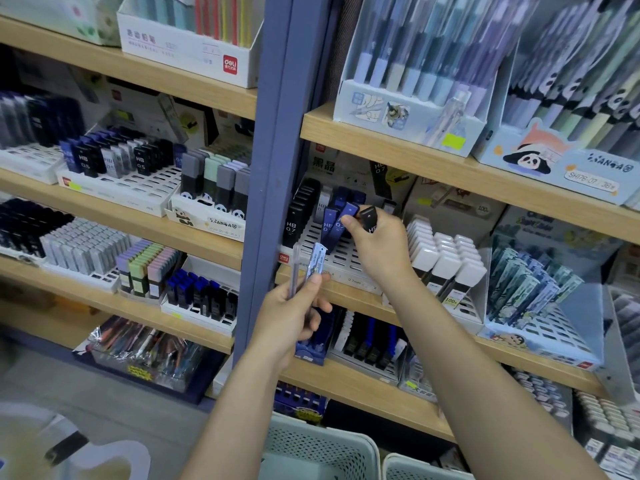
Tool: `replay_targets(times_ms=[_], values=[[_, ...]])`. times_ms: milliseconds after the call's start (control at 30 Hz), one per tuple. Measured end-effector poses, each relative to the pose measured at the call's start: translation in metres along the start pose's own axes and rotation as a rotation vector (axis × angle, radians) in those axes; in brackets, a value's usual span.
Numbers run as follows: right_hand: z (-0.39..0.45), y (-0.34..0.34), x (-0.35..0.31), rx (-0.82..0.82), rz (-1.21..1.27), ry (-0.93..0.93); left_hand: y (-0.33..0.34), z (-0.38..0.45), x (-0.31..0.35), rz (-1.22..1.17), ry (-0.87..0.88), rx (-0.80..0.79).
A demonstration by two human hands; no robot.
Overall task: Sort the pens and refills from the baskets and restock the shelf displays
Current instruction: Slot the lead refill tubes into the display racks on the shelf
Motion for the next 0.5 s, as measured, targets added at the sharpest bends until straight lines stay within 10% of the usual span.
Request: replay_targets(times_ms=[500], values=[[0.011, 0.015, -0.016, -0.128, -0.357, -0.024, 0.001, 0.001, 0.001, -0.009, -0.002, 0.019]])
Point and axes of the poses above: each hand's wrist, its own z-axis towards the middle knuckle, its own y-axis out of the palm, x = y × z, the point moved 10 cm from there along z, towards the middle knuckle, and after that the axes turned 7 degrees about y, right-handed, at the moved point
